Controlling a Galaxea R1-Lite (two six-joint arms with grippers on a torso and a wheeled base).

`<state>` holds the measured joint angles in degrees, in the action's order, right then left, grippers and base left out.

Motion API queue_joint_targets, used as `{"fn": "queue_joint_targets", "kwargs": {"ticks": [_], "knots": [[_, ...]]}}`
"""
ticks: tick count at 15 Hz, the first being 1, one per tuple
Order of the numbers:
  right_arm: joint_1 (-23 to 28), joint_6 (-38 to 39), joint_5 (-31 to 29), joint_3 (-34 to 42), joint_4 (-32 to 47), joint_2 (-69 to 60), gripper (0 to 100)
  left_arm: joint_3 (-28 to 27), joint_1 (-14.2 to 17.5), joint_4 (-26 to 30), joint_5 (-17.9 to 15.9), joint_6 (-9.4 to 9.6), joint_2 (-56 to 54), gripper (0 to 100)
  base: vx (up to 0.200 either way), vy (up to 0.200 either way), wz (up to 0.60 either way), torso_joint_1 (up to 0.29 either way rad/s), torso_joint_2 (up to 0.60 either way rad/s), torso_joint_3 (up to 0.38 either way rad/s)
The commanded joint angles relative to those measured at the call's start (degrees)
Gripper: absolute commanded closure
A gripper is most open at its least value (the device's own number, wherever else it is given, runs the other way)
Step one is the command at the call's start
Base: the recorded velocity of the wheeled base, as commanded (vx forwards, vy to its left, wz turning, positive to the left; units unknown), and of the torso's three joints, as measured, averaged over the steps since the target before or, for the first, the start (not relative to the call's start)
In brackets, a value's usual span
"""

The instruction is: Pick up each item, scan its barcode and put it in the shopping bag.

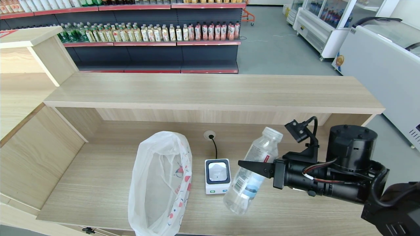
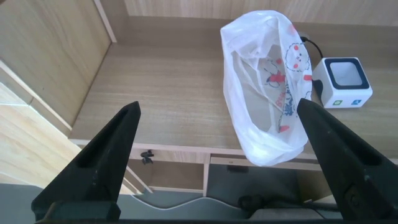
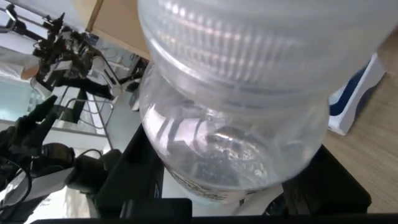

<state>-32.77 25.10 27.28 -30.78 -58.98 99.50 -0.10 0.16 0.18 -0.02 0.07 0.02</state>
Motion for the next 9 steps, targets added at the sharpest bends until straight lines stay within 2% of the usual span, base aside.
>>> {"fn": "queue_joint_targets", "kwargs": {"ticks": [1,9], "knots": [[-1.1,0.0,0.4,0.3,0.3,0.0,100,0.0,0.0,0.0,0.0,0.01,0.0,0,0.000,0.000,0.00,0.000,0.00,0.000],[-4.8,2.5,2.1,-2.7,0.0,1.7,100,0.0,0.0,0.0,0.0,0.01,0.0,0,0.000,0.000,0.00,0.000,0.00,0.000]]}}
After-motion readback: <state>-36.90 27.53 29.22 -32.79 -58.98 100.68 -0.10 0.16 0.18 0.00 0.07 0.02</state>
